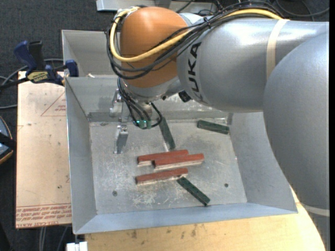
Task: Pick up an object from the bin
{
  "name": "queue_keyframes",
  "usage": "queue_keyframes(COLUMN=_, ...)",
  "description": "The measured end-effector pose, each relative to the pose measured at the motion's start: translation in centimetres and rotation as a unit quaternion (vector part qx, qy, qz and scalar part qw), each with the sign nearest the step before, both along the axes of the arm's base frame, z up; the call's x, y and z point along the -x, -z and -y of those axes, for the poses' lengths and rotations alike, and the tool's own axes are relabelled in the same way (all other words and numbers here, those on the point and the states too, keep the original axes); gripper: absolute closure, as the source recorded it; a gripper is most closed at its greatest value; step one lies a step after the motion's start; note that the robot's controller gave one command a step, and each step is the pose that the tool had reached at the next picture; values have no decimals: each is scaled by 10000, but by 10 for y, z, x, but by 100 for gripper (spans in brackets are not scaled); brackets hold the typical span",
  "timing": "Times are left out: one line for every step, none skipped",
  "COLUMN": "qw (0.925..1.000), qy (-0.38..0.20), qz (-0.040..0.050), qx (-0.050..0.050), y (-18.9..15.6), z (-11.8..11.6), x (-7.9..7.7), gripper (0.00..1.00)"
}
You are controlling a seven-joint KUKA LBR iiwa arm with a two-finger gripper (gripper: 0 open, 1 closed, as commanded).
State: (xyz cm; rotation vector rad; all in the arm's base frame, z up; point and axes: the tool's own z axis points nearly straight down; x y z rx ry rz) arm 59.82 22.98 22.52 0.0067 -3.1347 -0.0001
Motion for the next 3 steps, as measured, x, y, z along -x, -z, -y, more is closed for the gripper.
queue_keyframes(qw=10000, qy=16, qz=39, qx=-8, y=-5, z=1, x=-2, gripper=0)
queue_keyframes(qw=9986, qy=-520, qz=74, qx=-27, y=24, z=27, x=9, gripper=0)
queue_keyframes(qw=9934, qy=-1144, qz=39, qx=-6, y=76, z=70, x=59, gripper=0)
